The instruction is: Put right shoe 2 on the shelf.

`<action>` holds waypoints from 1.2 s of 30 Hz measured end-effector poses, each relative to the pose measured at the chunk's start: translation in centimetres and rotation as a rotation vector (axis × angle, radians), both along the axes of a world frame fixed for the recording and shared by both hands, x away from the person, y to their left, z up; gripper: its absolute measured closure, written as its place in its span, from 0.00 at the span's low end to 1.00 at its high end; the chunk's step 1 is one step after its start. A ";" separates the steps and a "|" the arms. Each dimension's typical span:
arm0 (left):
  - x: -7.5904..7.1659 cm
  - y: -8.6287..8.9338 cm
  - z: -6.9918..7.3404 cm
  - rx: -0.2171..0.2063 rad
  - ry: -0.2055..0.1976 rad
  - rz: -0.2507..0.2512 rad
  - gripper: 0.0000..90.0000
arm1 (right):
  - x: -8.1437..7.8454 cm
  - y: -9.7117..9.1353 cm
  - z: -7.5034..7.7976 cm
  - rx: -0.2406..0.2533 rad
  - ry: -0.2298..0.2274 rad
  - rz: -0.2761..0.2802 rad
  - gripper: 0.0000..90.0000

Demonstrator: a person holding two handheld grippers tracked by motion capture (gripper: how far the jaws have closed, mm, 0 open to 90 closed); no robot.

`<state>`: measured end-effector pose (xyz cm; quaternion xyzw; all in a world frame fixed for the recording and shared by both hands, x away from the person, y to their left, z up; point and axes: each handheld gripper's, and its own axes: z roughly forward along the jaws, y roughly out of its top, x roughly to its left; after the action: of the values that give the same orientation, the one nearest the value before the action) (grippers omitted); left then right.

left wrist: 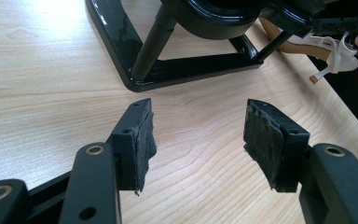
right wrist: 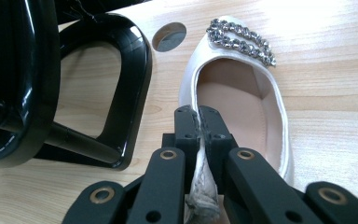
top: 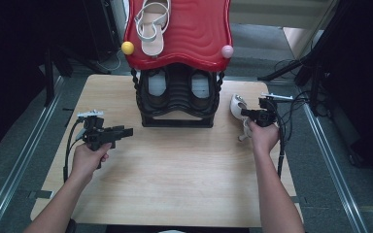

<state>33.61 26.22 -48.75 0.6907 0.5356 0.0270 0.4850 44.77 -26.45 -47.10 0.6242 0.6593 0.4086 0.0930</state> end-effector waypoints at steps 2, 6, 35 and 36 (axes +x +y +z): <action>0.0 0.0 0.0 0.002 0.001 0.001 0.48 | 0.1 -0.1 0.2 0.010 0.004 0.002 0.99; 0.0 0.0 0.0 -0.001 -0.005 0.008 0.48 | 0.2 -0.3 0.6 0.033 0.008 0.006 0.99; -0.1 0.3 0.1 -0.012 -0.009 0.010 0.47 | 1.4 0.6 8.0 0.192 -0.056 0.050 0.99; -0.1 0.2 0.2 -0.016 -0.009 0.013 0.47 | 1.5 0.8 8.6 0.189 -0.058 0.049 0.99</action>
<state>33.50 26.45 -48.60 0.6832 0.5381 0.0287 0.4928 46.23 -25.67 -38.55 0.6016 0.6300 0.4892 0.0428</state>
